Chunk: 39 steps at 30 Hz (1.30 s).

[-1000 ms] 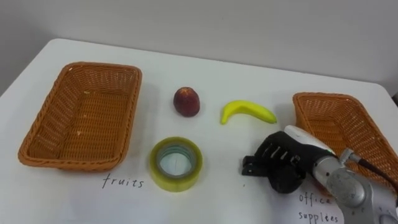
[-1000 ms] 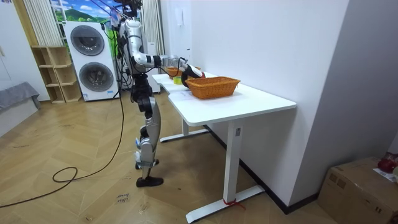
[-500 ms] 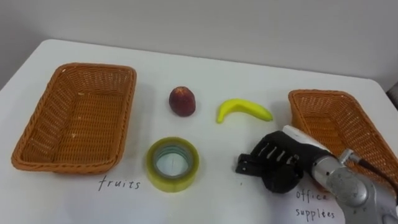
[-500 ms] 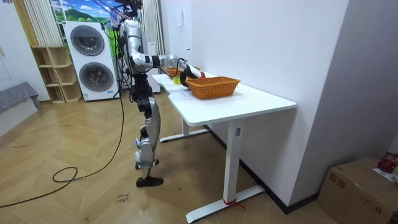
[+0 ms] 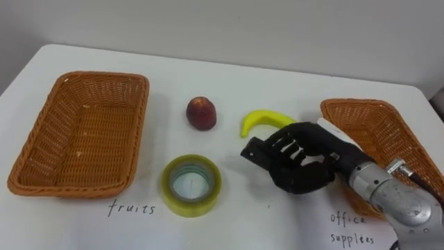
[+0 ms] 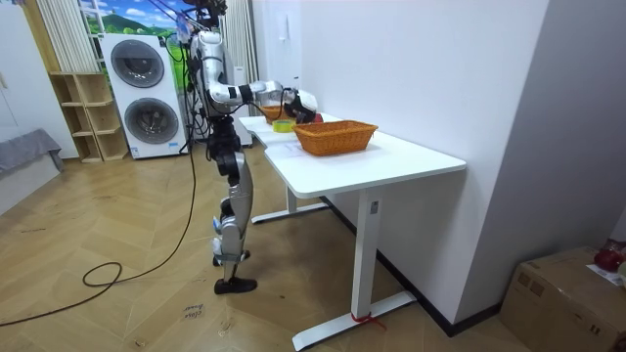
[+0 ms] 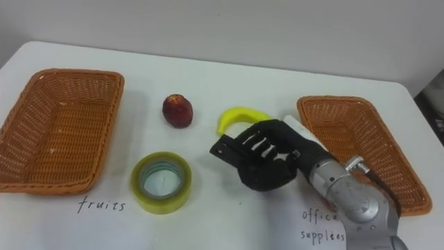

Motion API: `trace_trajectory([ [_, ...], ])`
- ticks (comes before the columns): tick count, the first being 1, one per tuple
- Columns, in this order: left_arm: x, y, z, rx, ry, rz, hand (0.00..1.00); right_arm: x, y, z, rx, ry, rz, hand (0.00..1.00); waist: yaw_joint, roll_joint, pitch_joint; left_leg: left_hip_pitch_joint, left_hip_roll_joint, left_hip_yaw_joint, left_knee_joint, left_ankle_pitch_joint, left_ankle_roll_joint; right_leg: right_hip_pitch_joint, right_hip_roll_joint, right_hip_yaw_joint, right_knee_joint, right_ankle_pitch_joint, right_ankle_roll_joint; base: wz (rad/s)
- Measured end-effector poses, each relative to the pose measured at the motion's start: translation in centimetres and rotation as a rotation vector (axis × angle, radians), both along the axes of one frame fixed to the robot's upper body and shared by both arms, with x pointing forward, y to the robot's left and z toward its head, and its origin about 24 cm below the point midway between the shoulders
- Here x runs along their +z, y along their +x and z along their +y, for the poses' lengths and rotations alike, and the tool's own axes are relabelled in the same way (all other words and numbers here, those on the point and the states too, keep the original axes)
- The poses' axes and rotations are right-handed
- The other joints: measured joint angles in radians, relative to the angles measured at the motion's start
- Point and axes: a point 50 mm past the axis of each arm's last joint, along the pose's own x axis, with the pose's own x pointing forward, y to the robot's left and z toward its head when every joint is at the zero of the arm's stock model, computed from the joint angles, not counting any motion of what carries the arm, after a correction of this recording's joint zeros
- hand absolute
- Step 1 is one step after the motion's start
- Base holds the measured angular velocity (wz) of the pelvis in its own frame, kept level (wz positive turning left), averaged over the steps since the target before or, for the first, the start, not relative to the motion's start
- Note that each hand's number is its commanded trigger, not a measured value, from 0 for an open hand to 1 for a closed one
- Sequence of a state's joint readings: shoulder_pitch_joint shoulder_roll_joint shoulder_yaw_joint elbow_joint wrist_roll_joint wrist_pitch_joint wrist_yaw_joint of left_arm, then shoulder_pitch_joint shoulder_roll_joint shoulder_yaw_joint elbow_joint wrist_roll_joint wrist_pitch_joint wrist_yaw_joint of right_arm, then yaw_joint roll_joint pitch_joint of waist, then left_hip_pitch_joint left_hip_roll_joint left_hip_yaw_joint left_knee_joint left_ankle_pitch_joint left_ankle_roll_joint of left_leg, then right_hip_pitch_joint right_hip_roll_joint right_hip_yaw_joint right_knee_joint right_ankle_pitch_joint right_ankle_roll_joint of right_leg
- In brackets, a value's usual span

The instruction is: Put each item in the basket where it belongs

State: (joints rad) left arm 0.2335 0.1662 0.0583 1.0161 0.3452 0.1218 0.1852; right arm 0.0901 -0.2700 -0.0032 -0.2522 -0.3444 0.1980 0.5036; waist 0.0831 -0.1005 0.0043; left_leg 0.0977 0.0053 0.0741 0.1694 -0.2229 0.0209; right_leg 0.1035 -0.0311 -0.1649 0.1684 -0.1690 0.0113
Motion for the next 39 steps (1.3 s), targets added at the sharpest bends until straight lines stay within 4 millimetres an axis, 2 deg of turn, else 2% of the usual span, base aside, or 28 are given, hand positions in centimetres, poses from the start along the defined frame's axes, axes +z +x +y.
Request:
trace_trajectory([
  [9, 0.0, -0.5, 0.2, 0.008, 0.006, 0.000, 0.00, 1.8, 0.2, -1.3, -0.102, 0.023, -0.163, 1.00, -0.025, 0.003, 0.0011, 0.000, 0.000, -0.003, -0.001, 0.000, 0.000, 0.001, 0.000, 0.003, 0.001, 0.000, 0.000, 0.00],
  [20, -0.2, -1.6, 0.2, 0.020, 0.015, 0.025, 0.00, 3.1, 0.3, -2.2, -0.216, 0.167, -0.292, 1.00, -0.042, 0.002, 0.0007, 0.001, 0.000, -0.002, 0.003, 0.000, 0.000, 0.003, 0.000, -0.002, 0.001, 0.000, 0.000, 0.00],
  [32, -0.2, -1.7, 0.3, 0.045, 0.016, 0.025, 0.00, 3.4, 0.3, -3.1, -0.322, 0.197, -0.350, 1.00, -0.059, 0.003, 0.0011, 0.001, 0.001, 0.005, 0.003, 0.000, 0.000, 0.000, 0.000, 0.001, 0.000, 0.000, 0.000, -0.01],
  [36, -0.1, -1.8, 0.5, 0.064, 0.019, 0.025, 0.00, 3.5, 0.2, -4.0, -0.375, 0.191, -0.368, 1.00, -0.061, 0.001, -0.0010, 0.001, 0.001, 0.005, 0.003, 0.000, 0.000, 0.000, 0.000, 0.003, 0.000, 0.000, 0.000, 0.00],
  [39, -0.1, -2.0, 0.5, 0.066, 0.016, 0.030, 0.00, 2.8, 0.3, -4.6, -0.420, 0.187, -0.352, 1.00, -0.075, -0.002, -0.0035, 0.001, 0.001, 0.005, 0.003, 0.000, 0.000, 0.000, 0.000, 0.001, 0.000, 0.000, 0.000, 0.00],
])
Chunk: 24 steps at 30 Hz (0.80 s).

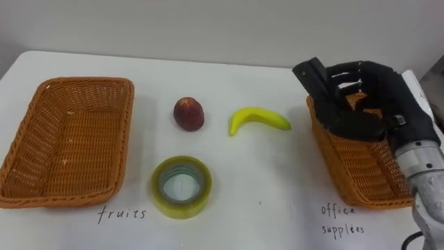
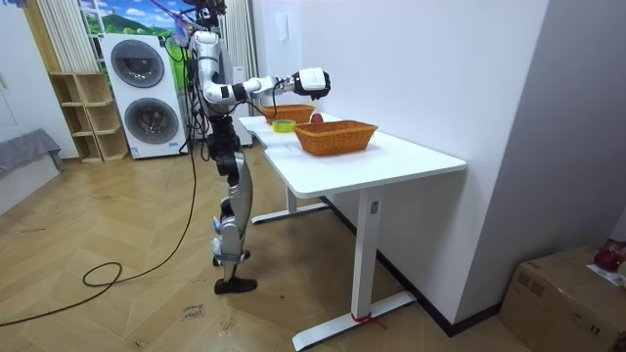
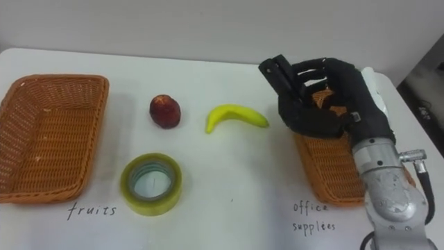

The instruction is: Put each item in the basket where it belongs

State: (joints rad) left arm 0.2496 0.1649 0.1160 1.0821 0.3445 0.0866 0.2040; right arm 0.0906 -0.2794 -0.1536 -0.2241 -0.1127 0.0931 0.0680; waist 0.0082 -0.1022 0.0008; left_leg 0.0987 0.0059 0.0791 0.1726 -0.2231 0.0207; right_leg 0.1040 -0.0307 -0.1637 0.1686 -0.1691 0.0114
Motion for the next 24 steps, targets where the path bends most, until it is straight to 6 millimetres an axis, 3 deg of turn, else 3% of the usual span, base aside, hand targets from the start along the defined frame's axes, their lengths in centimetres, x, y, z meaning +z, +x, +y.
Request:
trace_trajectory([
  [7, 0.0, -0.2, 0.0, -0.001, -0.017, 0.008, 0.00, -0.7, -0.1, -1.5, -0.096, 0.021, 0.009, 1.00, -0.013, 0.002, -0.0021, 0.000, 0.001, 0.004, 0.000, 0.000, 0.000, -0.004, 0.002, 0.015, 0.000, 0.000, 0.000, -0.02],
  [24, 0.0, 0.1, 0.0, -0.004, -0.015, 0.002, 0.00, -1.0, -0.2, -1.7, -0.112, 0.121, 0.002, 1.00, -0.033, -0.002, -0.0030, 0.000, 0.001, 0.013, -0.001, 0.000, 0.000, -0.007, 0.002, 0.023, 0.002, 0.000, 0.000, -0.01],
])
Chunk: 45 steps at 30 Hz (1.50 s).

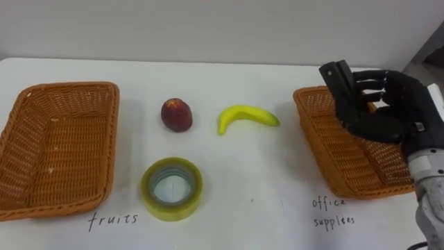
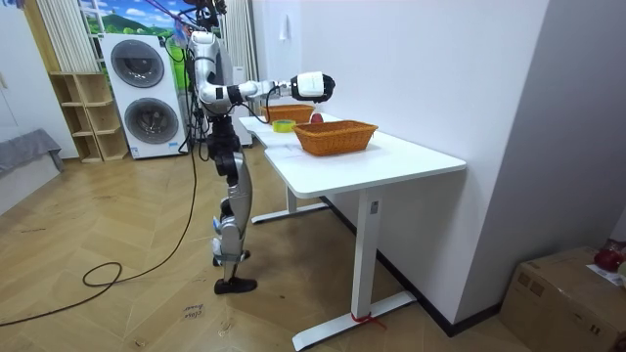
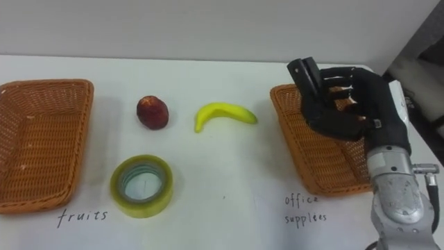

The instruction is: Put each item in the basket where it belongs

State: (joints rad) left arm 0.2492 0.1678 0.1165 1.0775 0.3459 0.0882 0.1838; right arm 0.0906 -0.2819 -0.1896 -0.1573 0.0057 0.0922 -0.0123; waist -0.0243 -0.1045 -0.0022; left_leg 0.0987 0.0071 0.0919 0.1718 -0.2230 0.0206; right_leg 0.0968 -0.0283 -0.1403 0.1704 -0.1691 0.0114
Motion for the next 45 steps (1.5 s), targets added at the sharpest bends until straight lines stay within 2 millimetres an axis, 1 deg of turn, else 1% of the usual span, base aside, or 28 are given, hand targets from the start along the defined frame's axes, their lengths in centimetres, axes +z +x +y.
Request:
trace_trajectory([
  [3, 0.0, 0.2, 0.0, -0.002, 0.000, -0.004, 0.00, -0.6, 0.0, -0.3, -0.013, -0.009, 0.025, 1.00, 0.001, -0.004, 0.0008, 0.000, 0.000, 0.001, -0.001, 0.000, 0.000, 0.000, 0.000, -0.004, 0.000, 0.000, 0.000, 0.00],
  [5, 0.0, 0.0, 0.0, 0.002, 0.000, 0.002, 0.00, -1.0, -0.1, -0.5, -0.030, -0.012, 0.043, 1.00, 0.001, -0.004, 0.0016, 0.000, 0.000, 0.001, -0.001, 0.000, 0.000, -0.001, 0.000, -0.005, 0.000, 0.000, 0.000, 0.00],
  [7, 0.0, -0.1, 0.1, 0.006, 0.002, 0.005, 0.00, -1.3, -0.1, -0.7, -0.046, -0.025, 0.056, 1.00, -0.002, -0.005, 0.0007, 0.000, 0.000, 0.001, -0.001, 0.000, 0.000, -0.001, -0.001, -0.008, 0.000, 0.000, 0.000, 0.00],
  [12, 0.1, -0.1, 0.2, 0.015, 0.007, 0.003, 0.00, -1.5, -0.3, -1.5, -0.083, -0.056, 0.073, 1.00, -0.003, -0.001, 0.0014, -0.001, 0.000, 0.001, -0.001, 0.000, 0.000, -0.002, -0.001, -0.009, -0.001, 0.000, 0.000, 0.00],
  [16, 0.3, -0.2, 0.6, 0.033, 0.013, 0.003, 0.00, -1.8, -0.5, -2.1, -0.117, -0.086, 0.093, 1.00, -0.002, 0.002, 0.0001, 0.000, 0.001, 0.001, -0.001, 0.000, 0.000, -0.002, -0.001, -0.009, 0.000, 0.000, 0.000, 0.00],
  [25, 0.6, 0.3, 0.7, 0.032, 0.025, -0.015, 0.00, -2.0, -0.5, -2.3, -0.129, -0.142, 0.122, 1.00, -0.003, 0.002, -0.0010, 0.000, 0.002, 0.003, 0.000, 0.000, 0.000, -0.002, -0.001, -0.010, 0.001, 0.000, 0.000, 0.00],
  [32, 0.8, 0.8, 0.8, 0.031, 0.046, -0.049, 0.00, -2.4, -0.8, -2.4, -0.140, -0.154, 0.149, 1.00, -0.004, 0.002, -0.0014, 0.000, 0.001, 0.003, 0.000, 0.000, 0.000, -0.001, -0.002, -0.010, 0.001, 0.000, 0.000, 0.00],
  [37, 0.8, 0.8, 0.9, 0.042, 0.048, -0.053, 0.00, -2.4, -0.8, -2.5, -0.149, -0.182, 0.157, 1.00, -0.008, -0.001, -0.0025, 0.000, 0.002, 0.003, 0.000, 0.000, 0.000, -0.001, -0.002, -0.010, 0.001, 0.000, 0.000, 0.00],
  [45, 0.9, 0.7, 1.0, 0.055, 0.053, -0.054, 0.00, -2.5, -0.9, -2.6, -0.154, -0.185, 0.160, 1.00, -0.003, -0.004, -0.0042, 0.001, 0.002, 0.003, 0.000, 0.000, 0.000, -0.001, -0.002, -0.009, 0.002, 0.000, 0.000, 0.00],
])
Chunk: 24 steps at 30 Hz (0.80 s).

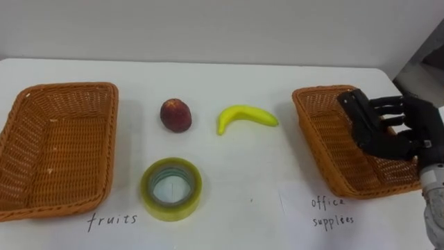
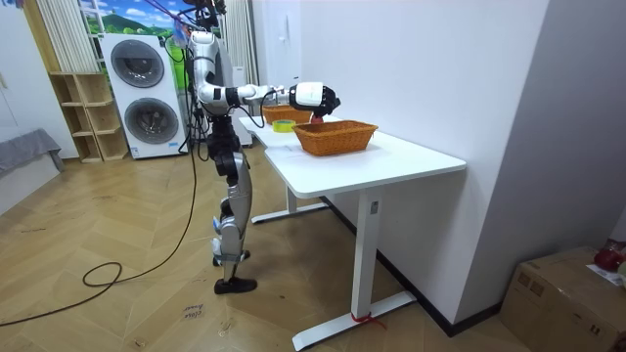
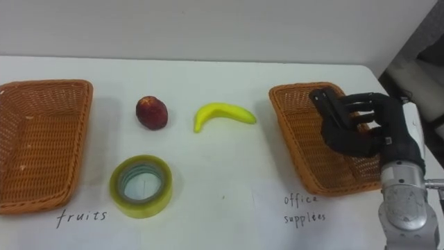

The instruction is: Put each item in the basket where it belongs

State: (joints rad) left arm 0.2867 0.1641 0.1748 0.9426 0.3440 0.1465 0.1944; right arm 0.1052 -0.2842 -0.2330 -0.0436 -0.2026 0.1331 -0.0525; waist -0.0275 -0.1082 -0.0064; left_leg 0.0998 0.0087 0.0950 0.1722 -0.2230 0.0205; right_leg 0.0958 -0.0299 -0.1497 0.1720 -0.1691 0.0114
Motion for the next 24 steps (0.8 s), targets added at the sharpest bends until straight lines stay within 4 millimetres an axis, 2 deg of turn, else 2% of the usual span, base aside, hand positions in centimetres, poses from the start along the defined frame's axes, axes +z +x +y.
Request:
trace_trajectory([
  [9, 0.0, -0.4, 0.2, 0.023, 0.004, 0.003, 0.00, -1.0, -1.0, -0.1, 0.026, -0.040, 0.082, 0.99, 0.001, 0.000, 0.0013, 0.000, 0.000, 0.003, 0.000, 0.000, 0.000, -0.001, 0.000, 0.005, 0.000, 0.000, 0.000, 0.00],
  [10, 0.1, -0.4, 0.3, 0.028, 0.004, 0.001, 0.00, -1.0, -1.0, -0.1, 0.033, -0.044, 0.088, 0.78, 0.001, -0.001, 0.0012, 0.000, 0.000, 0.003, 0.000, 0.000, 0.000, -0.001, 0.001, 0.004, 0.000, 0.000, 0.000, 0.00],
  [11, 0.1, -0.4, 0.3, 0.033, 0.004, 0.001, 0.00, -1.0, -1.0, -0.1, 0.039, -0.049, 0.094, 0.33, 0.001, -0.001, 0.0009, 0.000, 0.000, 0.003, 0.000, 0.000, 0.000, -0.001, 0.001, 0.004, 0.000, 0.000, 0.000, 0.00],
  [13, 0.1, -0.5, 0.3, 0.038, 0.004, 0.001, 0.00, -1.1, -1.0, -0.1, 0.050, -0.054, 0.104, 0.00, 0.001, -0.001, 0.0010, 0.000, 0.000, 0.003, 0.000, 0.000, 0.000, -0.001, 0.000, 0.005, 0.000, 0.000, 0.000, 0.00],
  [24, 0.1, -0.7, 0.3, 0.039, -0.001, 0.007, 0.00, -1.1, -1.0, -0.1, 0.082, -0.050, 0.132, 0.00, 0.004, -0.004, 0.0019, 0.000, 0.000, 0.003, -0.001, 0.000, 0.000, -0.001, 0.000, 0.005, 0.000, 0.000, 0.000, 0.00],
])
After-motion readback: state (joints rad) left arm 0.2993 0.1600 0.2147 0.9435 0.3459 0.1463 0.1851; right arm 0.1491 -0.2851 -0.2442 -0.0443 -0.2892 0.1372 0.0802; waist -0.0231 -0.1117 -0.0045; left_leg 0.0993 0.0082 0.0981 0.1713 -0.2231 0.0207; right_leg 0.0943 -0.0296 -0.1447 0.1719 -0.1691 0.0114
